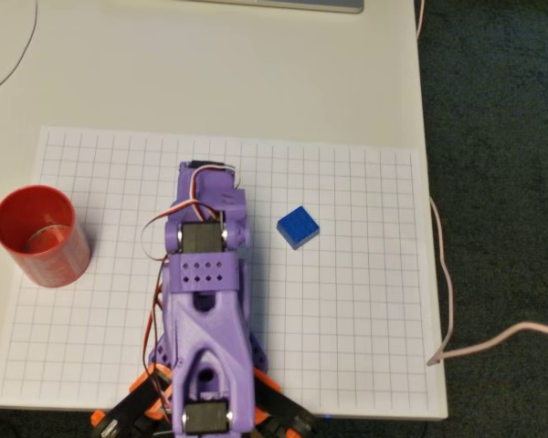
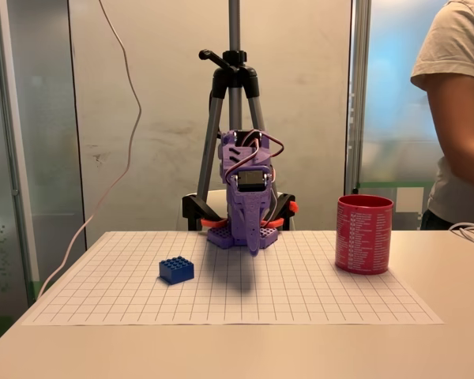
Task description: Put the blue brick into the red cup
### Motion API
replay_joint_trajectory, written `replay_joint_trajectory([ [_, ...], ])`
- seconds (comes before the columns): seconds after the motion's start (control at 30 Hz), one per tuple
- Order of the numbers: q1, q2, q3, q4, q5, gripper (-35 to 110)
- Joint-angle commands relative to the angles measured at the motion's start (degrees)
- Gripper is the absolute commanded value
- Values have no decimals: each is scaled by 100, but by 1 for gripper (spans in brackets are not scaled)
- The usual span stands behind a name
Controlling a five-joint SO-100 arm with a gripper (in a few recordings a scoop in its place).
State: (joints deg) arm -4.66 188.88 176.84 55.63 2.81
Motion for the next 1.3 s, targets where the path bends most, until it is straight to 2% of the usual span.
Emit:
replay_joint_trajectory([
  [0.0, -211, 35, 0, -44, 281, 0],
  [0.63, -272, 35, -149, 26, 325, 0],
  [0.87, -97, -378, -2399, 1222, 545, 0],
  [1.1, 747, -3480, -5906, 2812, 1116, 0],
  [1.27, 1424, -5528, -8183, 4201, 1916, 0],
])
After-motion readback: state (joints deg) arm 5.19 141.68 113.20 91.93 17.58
